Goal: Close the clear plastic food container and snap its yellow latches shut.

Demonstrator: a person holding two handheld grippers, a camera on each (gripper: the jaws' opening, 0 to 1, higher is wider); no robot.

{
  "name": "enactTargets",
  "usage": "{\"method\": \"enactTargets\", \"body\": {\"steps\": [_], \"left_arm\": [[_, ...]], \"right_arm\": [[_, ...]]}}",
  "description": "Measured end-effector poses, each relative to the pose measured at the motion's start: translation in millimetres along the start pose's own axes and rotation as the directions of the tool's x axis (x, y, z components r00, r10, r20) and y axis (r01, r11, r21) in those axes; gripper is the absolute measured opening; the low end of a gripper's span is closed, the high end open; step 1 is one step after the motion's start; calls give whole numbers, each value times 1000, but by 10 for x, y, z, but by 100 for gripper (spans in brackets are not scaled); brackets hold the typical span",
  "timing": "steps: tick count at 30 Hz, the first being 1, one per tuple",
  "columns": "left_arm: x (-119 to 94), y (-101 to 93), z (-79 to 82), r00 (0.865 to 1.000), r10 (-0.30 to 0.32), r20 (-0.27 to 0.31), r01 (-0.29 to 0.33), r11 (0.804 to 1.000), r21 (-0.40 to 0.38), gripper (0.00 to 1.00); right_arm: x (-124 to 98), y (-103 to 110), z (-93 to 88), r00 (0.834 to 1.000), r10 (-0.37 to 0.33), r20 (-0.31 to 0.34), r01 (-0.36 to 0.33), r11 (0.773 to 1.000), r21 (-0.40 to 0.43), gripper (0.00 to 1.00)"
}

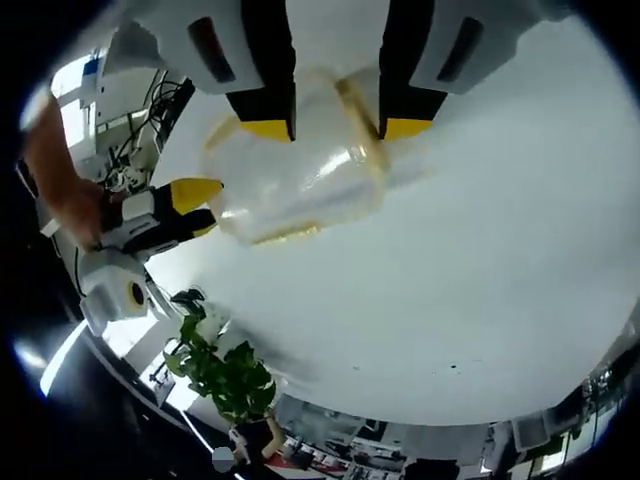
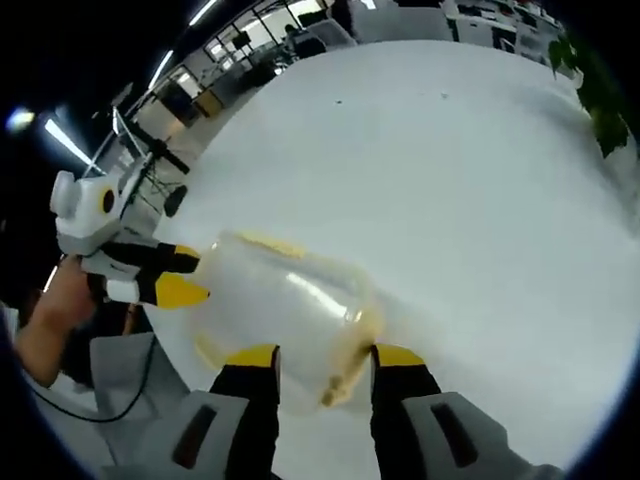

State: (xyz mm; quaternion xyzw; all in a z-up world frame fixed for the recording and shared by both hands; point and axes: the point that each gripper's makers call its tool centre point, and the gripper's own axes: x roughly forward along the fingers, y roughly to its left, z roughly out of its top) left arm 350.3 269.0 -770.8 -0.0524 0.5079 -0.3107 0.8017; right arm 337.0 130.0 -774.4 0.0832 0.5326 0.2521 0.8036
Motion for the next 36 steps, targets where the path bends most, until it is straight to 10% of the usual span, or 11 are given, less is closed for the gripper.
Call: {"method": "enactTargets", "body": {"steps": [2,15,36], "left_arm": [[25,-94,60,996,-86,28,86,996,-21,25],[-47,31,20,999,-25,22,25,1000,-19,29],[-118,-3,12,998,-54,-13,55,987,152,37]], "right_arm": [[17,-1,-6,1000,4,-2,-4,1000,16,30],[60,2,-14,999,16,-33,-15,999,39,34],[-76,-22,65,998,-15,-65,2,981,-195,38]]}}
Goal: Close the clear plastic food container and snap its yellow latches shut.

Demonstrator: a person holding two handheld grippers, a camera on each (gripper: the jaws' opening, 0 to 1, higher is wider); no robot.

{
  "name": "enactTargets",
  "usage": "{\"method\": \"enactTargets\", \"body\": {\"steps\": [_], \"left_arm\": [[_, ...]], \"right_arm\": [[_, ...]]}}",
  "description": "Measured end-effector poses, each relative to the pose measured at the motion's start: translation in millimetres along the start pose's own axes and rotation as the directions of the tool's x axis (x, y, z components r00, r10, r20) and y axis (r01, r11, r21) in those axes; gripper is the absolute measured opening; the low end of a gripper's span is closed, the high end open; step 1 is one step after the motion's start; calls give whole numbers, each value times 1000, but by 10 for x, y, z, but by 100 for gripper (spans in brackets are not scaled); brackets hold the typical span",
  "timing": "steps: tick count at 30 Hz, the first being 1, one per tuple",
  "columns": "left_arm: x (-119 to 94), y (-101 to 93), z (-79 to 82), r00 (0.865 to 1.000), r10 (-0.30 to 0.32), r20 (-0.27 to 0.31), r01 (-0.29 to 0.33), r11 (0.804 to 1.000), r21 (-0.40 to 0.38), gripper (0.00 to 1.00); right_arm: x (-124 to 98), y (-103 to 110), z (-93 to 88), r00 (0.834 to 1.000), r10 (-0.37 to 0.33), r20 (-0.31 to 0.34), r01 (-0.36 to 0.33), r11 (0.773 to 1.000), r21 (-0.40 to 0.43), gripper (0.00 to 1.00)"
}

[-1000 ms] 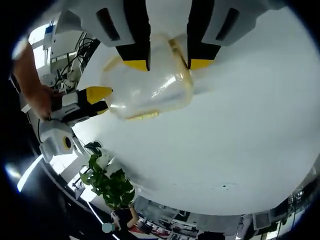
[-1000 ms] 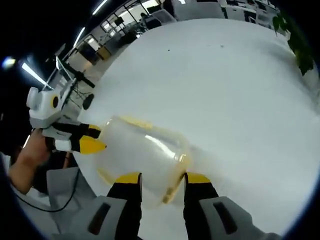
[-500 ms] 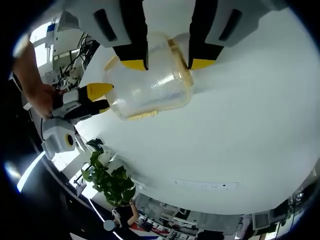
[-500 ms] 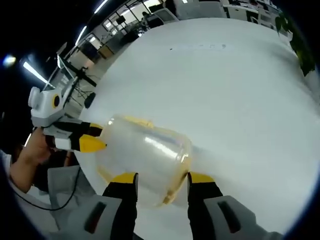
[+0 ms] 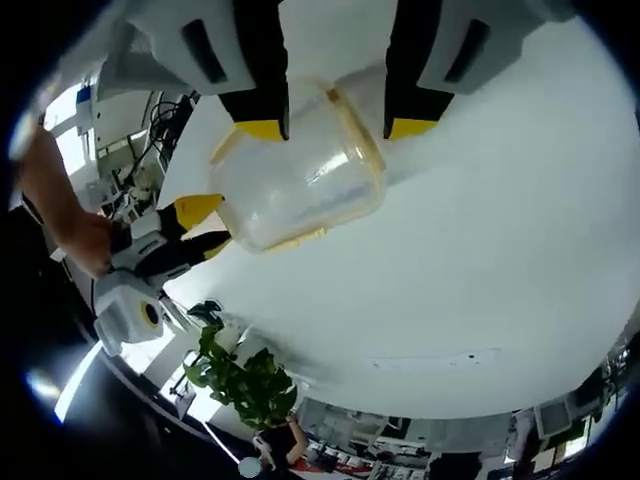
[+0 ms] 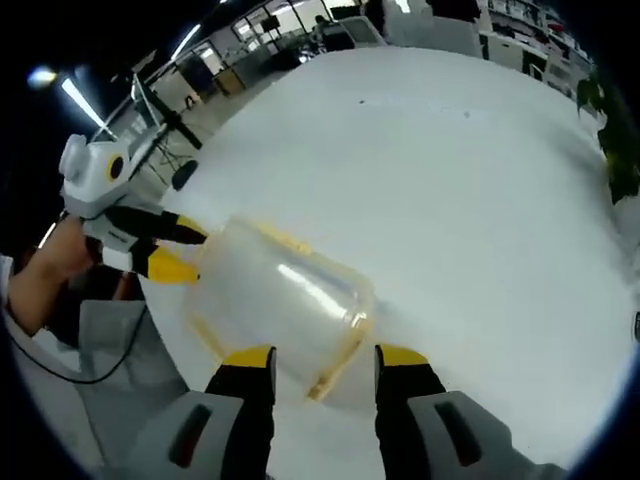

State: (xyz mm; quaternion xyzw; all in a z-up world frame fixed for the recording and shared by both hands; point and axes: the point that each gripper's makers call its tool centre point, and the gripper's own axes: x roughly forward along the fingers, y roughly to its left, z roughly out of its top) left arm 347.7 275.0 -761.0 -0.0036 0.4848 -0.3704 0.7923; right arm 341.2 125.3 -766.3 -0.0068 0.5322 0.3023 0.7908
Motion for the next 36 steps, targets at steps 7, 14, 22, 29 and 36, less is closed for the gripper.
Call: {"method": "enactTargets", "body": {"steps": [7,14,22,29,36], "left_arm": [[-19,-2,34,1000,-11,-27,14,995,100,39],[-37,-7,34,996,-4,-91,28,964,265,40],[-45,14,27,990,25,-138,39,899,435,41],[-64,-23,6,983,57,-173,55,812,580,38],[-55,-101,55,981,21,-192,107,769,630,37]], "right_arm": [[-44,25,27,1000,6,-7,-7,997,-81,37],[-46,74,-9,998,21,-59,-34,972,-231,37],[-60,106,-37,994,13,-112,-56,923,-381,38],[-91,181,-27,992,31,-122,-82,892,-444,36],[-58,242,-32,986,22,-166,-110,835,-540,35]]}}
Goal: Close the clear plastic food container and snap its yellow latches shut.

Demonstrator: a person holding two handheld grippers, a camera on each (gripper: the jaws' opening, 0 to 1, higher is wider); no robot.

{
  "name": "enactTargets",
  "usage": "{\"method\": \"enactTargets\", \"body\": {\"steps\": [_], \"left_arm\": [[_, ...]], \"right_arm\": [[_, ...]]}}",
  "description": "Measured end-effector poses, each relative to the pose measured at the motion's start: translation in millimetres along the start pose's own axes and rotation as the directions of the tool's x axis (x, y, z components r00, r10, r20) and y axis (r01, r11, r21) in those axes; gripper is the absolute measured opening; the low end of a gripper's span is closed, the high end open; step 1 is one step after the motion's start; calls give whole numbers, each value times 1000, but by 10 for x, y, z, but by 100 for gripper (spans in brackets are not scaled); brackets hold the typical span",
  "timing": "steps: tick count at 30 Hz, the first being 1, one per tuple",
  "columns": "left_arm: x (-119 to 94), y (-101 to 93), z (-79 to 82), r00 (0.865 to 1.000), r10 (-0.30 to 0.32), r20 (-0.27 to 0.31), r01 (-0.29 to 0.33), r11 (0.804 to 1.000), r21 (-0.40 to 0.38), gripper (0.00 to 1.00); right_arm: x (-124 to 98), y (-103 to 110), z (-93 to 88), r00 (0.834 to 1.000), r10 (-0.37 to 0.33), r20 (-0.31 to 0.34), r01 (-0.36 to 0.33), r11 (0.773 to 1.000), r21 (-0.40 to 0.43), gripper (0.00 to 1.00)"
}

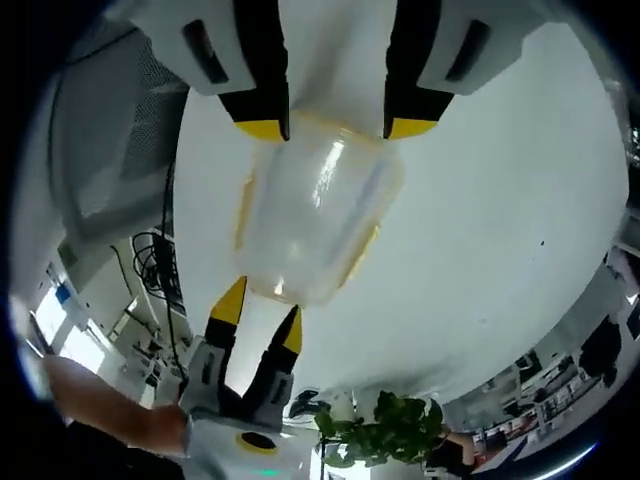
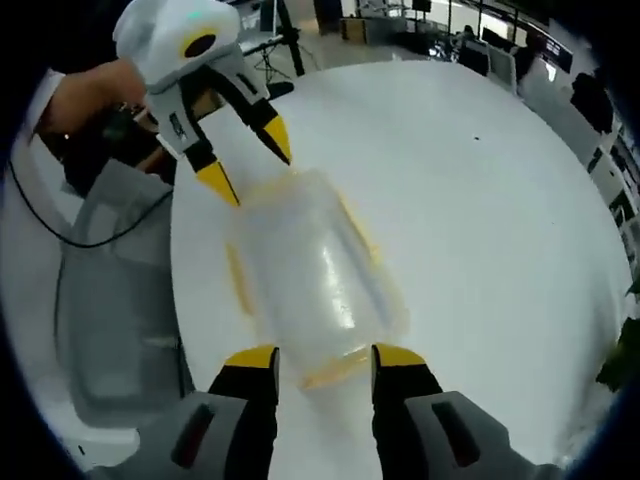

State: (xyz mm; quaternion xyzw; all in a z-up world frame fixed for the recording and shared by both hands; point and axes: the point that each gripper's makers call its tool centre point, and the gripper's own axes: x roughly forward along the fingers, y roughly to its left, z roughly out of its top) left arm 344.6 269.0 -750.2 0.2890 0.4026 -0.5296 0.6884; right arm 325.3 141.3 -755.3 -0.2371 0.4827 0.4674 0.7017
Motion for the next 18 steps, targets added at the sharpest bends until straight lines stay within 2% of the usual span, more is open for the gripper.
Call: {"method": "enactTargets", "body": {"steps": [7,9,11,15,18], "left_arm": [[5,4,63,1000,-27,-6,27,993,111,36],[10,9,42,999,-32,-33,37,987,159,35],[9,4,82,999,-35,-23,38,980,196,34],[26,10,113,999,-41,-25,46,976,214,34],[45,8,142,999,-41,-20,44,975,219,32]], "right_arm": [[14,-6,39,999,2,-32,-5,996,-92,35],[9,-20,30,999,-3,-52,-4,992,-128,34],[9,-17,33,998,0,-63,-9,988,-154,34],[23,6,65,999,15,-52,-24,985,-172,34],[39,-22,69,999,-4,-52,-6,983,-186,33]]}}
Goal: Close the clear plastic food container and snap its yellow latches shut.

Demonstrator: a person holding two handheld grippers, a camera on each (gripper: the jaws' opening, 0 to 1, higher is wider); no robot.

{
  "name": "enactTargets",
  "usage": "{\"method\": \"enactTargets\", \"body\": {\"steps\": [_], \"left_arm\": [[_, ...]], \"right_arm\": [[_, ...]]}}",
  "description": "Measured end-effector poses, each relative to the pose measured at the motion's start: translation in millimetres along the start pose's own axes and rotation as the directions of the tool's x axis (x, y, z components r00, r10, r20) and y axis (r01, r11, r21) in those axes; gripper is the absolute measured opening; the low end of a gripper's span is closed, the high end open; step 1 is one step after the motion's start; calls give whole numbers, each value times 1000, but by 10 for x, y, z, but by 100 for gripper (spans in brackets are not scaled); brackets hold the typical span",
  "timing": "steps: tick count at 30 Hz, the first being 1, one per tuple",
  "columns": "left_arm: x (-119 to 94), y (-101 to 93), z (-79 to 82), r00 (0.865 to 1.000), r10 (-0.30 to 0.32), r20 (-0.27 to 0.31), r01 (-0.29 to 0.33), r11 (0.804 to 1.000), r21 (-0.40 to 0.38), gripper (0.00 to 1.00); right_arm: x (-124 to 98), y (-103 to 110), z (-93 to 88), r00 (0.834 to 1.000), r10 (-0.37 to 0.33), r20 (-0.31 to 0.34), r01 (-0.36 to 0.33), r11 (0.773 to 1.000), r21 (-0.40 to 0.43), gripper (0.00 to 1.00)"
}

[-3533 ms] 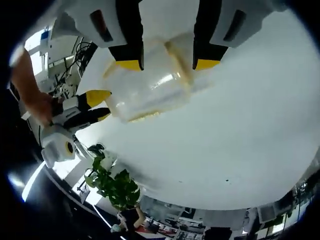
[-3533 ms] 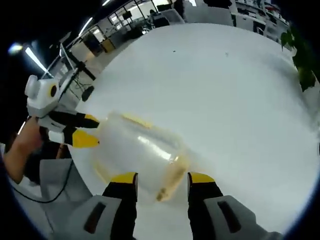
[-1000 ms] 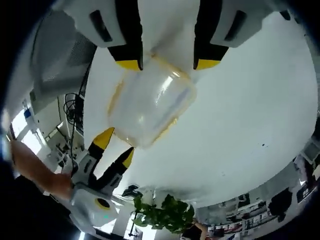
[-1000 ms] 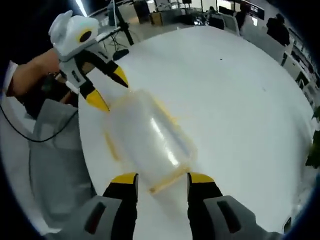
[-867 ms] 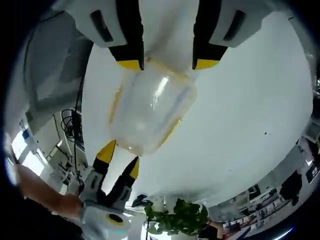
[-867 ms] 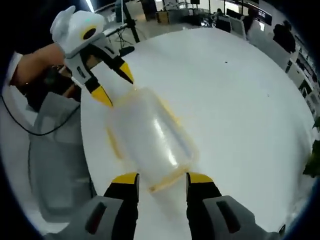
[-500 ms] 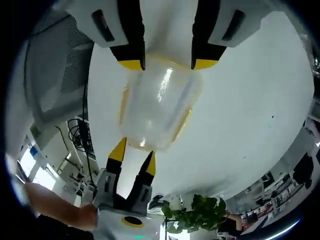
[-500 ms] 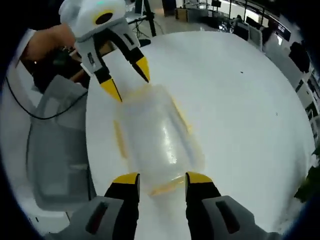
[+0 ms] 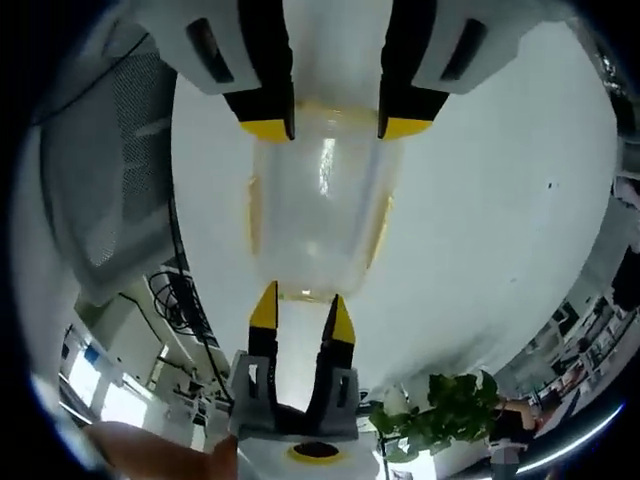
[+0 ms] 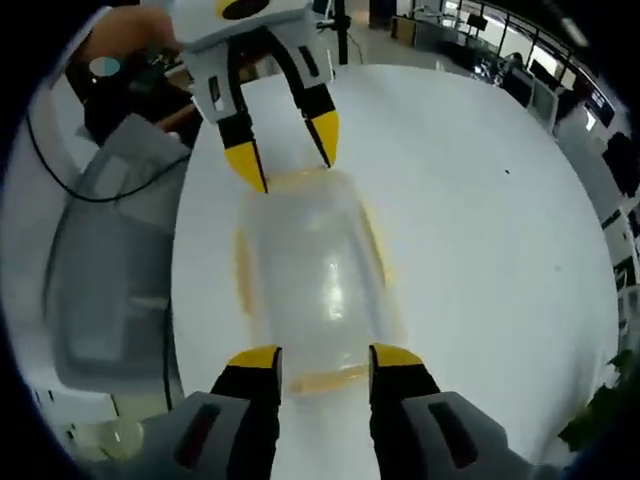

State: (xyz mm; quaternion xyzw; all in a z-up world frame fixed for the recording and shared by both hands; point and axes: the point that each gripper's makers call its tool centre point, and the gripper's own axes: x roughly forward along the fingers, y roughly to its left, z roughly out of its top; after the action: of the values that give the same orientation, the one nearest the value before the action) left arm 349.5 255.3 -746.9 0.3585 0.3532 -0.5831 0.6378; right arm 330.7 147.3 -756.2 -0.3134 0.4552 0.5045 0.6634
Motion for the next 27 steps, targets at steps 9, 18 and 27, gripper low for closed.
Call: {"method": "enactTargets", "body": {"steps": [9,18,27], "left_arm": [[98,-92,270,998,-15,69,15,1000,2,30],[198,-168,413,994,-24,102,25,1000,-11,29],[260,-266,467,992,-25,123,30,999,-43,29]], "right_arm": [[30,9,191,997,19,72,-19,1000,10,32],[114,38,385,993,31,112,-30,999,-13,32],[153,-30,466,992,27,126,-25,999,-20,31]]}}
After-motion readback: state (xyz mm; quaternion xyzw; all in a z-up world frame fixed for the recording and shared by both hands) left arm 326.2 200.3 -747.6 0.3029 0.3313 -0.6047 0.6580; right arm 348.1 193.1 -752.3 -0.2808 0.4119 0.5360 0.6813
